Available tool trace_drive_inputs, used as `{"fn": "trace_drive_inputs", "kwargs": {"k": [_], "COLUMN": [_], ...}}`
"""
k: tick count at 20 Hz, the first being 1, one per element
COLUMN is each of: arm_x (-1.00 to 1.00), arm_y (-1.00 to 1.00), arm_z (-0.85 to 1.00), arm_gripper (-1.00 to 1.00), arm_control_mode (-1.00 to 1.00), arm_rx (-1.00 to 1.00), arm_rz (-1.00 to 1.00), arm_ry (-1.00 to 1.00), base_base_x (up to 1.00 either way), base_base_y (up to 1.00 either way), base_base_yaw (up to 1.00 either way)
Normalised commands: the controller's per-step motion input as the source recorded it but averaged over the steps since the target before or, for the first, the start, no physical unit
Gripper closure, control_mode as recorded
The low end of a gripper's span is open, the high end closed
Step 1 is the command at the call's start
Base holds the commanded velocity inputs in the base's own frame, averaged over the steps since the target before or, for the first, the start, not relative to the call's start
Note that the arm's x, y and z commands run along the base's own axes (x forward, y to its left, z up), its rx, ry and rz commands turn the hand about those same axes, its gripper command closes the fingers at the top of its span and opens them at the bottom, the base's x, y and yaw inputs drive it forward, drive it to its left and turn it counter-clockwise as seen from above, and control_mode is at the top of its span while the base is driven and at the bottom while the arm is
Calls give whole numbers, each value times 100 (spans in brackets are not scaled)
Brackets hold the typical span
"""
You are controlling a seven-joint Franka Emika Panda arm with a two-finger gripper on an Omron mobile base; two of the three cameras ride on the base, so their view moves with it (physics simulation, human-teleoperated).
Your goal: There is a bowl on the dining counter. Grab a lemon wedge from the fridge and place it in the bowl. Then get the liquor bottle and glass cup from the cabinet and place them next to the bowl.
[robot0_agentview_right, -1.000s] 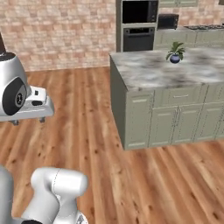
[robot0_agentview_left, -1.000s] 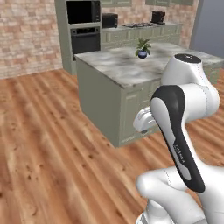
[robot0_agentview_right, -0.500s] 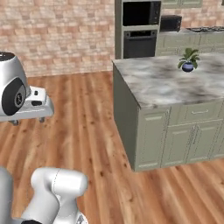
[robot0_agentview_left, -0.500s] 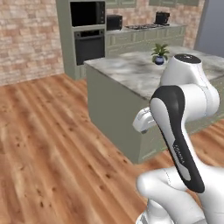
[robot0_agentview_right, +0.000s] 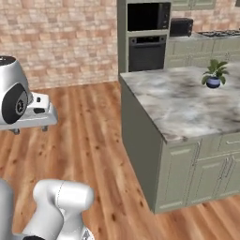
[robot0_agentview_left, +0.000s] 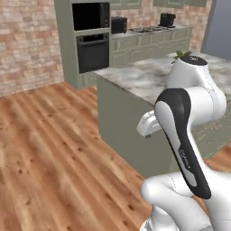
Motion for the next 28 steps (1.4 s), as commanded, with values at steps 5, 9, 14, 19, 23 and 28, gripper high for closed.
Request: {"fn": "trace_drive_inputs", "kwargs": {"k": [5, 9, 14, 19, 23, 28], "arm_x": [0, 0, 0, 0, 0, 0], "arm_y": [0, 0, 0, 0, 0, 0], "arm_z": [0, 0, 0, 0, 0, 0], "arm_gripper": [-100, -100, -100, -100, -100, -100], "arm_control_mode": [100, 100, 100, 100, 100, 100], "arm_rx": [0, 0, 0, 0, 0, 0], "arm_rz": [0, 0, 0, 0, 0, 0], "arm_ry": [0, 0, 0, 0, 0, 0], "base_base_x": [94, 94, 91, 81, 74, 68], "base_base_y": [67, 69, 70, 68, 69, 68], "base_base_yaw": [-21, -24, -25, -25, -25, -26]}}
